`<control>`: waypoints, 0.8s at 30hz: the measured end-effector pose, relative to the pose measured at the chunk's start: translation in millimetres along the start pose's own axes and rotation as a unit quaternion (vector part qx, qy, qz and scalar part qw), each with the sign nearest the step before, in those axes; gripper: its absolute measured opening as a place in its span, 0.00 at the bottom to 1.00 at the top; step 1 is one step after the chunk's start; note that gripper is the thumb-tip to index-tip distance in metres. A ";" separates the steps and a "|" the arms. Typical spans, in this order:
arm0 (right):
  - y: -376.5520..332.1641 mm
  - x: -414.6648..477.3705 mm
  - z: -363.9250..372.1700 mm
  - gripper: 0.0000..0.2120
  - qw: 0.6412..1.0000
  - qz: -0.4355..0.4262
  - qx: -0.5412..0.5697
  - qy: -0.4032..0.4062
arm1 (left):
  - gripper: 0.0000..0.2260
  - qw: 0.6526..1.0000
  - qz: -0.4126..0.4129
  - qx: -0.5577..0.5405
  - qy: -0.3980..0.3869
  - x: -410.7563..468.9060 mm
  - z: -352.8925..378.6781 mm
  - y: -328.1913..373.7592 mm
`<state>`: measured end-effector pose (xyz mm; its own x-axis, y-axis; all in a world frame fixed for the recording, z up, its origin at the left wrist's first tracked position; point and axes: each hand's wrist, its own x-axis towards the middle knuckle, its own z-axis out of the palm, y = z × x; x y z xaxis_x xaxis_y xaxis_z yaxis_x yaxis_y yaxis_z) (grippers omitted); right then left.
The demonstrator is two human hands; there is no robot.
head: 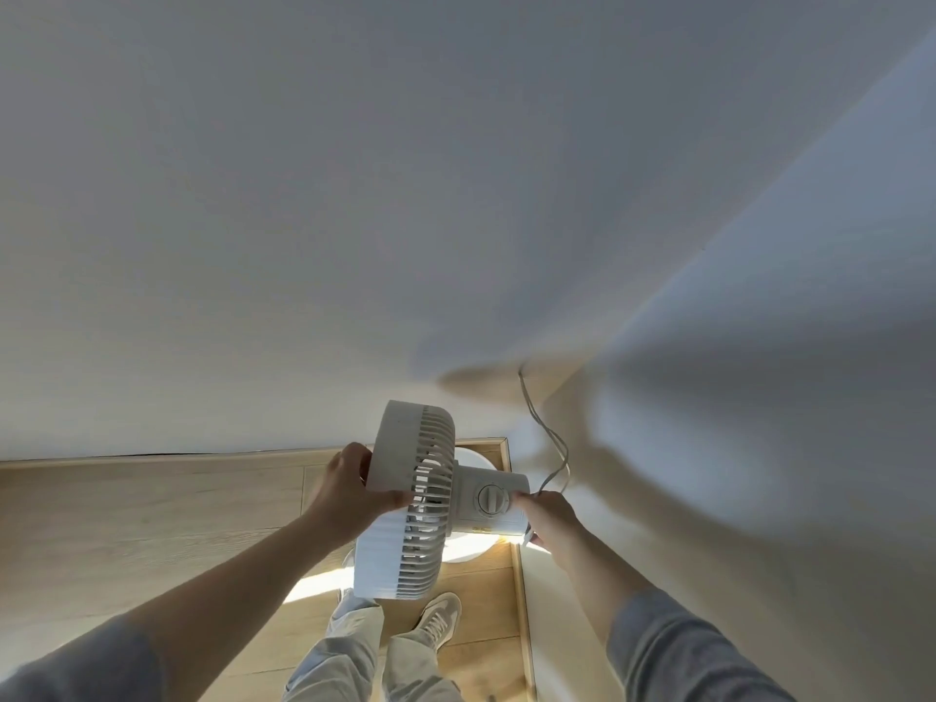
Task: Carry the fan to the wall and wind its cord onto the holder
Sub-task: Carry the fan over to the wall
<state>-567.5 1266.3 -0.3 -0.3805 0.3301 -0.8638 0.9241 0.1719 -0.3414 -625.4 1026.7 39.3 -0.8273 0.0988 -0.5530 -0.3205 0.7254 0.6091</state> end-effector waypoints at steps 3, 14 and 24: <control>-1.0 0.9 6.1 0.10 1.000 -0.002 0.007 -0.001 | 0.24 1.000 -0.004 0.009 -0.010 5.7 -4.6 0.2; -2.0 -9.6 23.5 0.09 0.999 -0.029 0.040 -0.003 | 0.26 0.998 -0.011 0.068 -0.013 9.9 -22.7 -6.9; 3.7 -33.4 35.0 0.08 0.996 -0.031 0.065 0.057 | 0.20 0.996 0.016 0.085 -0.010 -1.8 -40.7 -16.7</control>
<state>-550.1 1223.4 14.3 -0.4314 0.4263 -0.7951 0.8929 0.0761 -0.4437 -637.3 986.7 53.3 -0.8257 0.1372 -0.5471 -0.2097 0.8258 0.5236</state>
